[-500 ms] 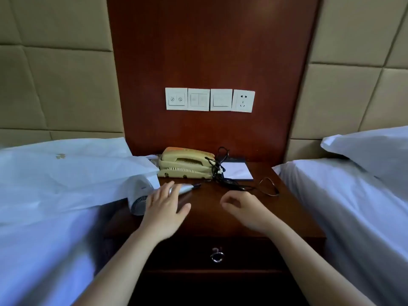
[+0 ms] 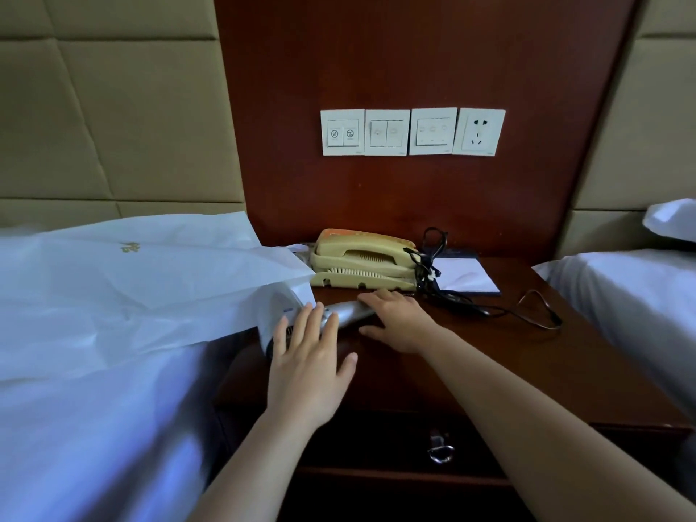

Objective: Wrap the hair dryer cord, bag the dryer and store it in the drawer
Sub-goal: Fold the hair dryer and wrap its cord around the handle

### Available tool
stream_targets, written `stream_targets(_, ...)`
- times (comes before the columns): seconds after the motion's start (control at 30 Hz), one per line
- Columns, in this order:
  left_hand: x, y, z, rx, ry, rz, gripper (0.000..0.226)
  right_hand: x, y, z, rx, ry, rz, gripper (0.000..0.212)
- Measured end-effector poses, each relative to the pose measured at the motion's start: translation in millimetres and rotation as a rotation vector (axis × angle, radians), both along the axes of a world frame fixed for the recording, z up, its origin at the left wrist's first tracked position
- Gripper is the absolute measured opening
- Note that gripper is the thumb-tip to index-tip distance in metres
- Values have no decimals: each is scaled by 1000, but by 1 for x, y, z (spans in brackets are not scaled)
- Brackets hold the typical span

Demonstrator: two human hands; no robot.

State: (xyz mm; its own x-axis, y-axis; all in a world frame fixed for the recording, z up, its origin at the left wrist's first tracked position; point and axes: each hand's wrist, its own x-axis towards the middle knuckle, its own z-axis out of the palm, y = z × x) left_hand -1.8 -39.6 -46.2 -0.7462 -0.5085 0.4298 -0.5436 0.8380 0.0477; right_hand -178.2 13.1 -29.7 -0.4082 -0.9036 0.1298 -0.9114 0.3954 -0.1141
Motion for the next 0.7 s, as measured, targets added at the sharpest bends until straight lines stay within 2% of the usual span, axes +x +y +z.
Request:
stream_targets(0.13,4,-7,-3,-34,1,-6,61,-2,-2,1,68,147,-4,55)
stream_targets(0.23,8,-12,-6,-48,-24,20,60,-1,12,-1,60,158,69,49)
stream_targets(0.37,15,-8,-1,64,-30,38,64,11,39,-1,-92,246,113,44)
stream_targets(0.47,16,-3,3,40,34,59,68,20,54,4,-205,313,105,46)
stream_targets(0.53,15,5,11,-4,137,24,62,21,63,13,-267,321,85,46)
stream_targets(0.6,12,15,24,-71,333,-37,49,22,72,26,-337,303,44,44)
stream_targets(0.7,8,35,44,-80,562,-159,37,25,78,44,-464,178,-23,41)
